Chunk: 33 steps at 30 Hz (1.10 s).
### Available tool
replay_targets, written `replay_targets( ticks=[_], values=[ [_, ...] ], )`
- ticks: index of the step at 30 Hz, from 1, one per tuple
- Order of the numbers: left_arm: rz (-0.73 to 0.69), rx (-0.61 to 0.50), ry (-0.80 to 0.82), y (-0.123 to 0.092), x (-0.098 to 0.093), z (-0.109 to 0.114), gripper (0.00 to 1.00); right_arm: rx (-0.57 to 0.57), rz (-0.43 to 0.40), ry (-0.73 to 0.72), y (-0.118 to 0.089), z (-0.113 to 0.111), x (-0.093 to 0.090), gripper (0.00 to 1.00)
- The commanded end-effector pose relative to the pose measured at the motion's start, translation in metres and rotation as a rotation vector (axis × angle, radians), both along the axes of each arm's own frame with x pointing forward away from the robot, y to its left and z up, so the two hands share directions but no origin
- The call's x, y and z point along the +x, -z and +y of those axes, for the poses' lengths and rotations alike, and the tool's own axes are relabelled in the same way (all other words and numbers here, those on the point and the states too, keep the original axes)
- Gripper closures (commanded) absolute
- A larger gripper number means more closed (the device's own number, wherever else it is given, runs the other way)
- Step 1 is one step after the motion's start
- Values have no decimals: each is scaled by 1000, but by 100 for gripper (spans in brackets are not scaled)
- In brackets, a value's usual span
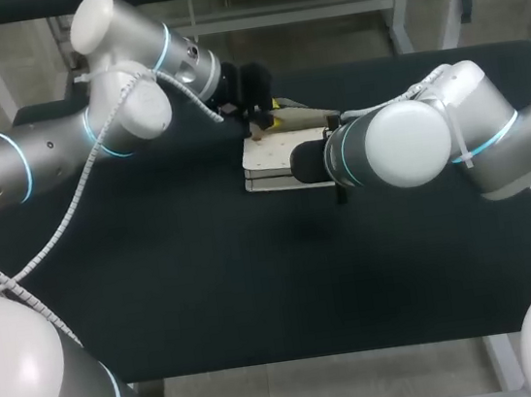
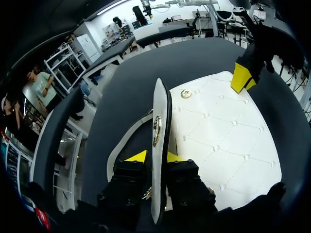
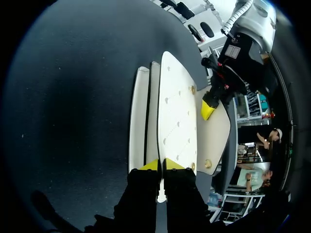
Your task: Pick up the bag, open it, inspect its contents, close it, and place it on the opposite side
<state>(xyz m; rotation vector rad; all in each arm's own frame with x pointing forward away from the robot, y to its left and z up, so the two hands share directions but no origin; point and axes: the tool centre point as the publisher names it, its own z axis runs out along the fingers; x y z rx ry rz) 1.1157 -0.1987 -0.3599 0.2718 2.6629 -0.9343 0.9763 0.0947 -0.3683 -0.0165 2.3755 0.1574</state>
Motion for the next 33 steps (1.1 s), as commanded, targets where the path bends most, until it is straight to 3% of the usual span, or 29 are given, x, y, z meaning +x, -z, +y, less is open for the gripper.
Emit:
replay_targets(
  ticks=[1,10,11,12,13,14,25,33],
  values=[
    [8,0,-1,3,6,-3,100,15,-108,4,4,-3,-3,100],
    [54,-17,-7,0,9,0,100,15,-108,4,3,-3,-4,100],
    [55,-18,-7,0,10,1,100,18,-107,7,2,-2,-4,92],
    [58,-19,-11,-1,10,1,100,25,-104,10,1,-2,-5,64],
    [64,-20,-13,-2,10,1,100,31,-101,11,-1,-2,-6,20],
    [68,-19,-18,-3,10,1,100,35,-100,13,-2,-2,-8,0],
    [135,12,-66,-23,15,3,100,118,-103,-8,-42,-2,-35,0],
    [160,40,-85,-36,12,5,100,126,-113,-33,-73,0,-44,0]
  ],
)
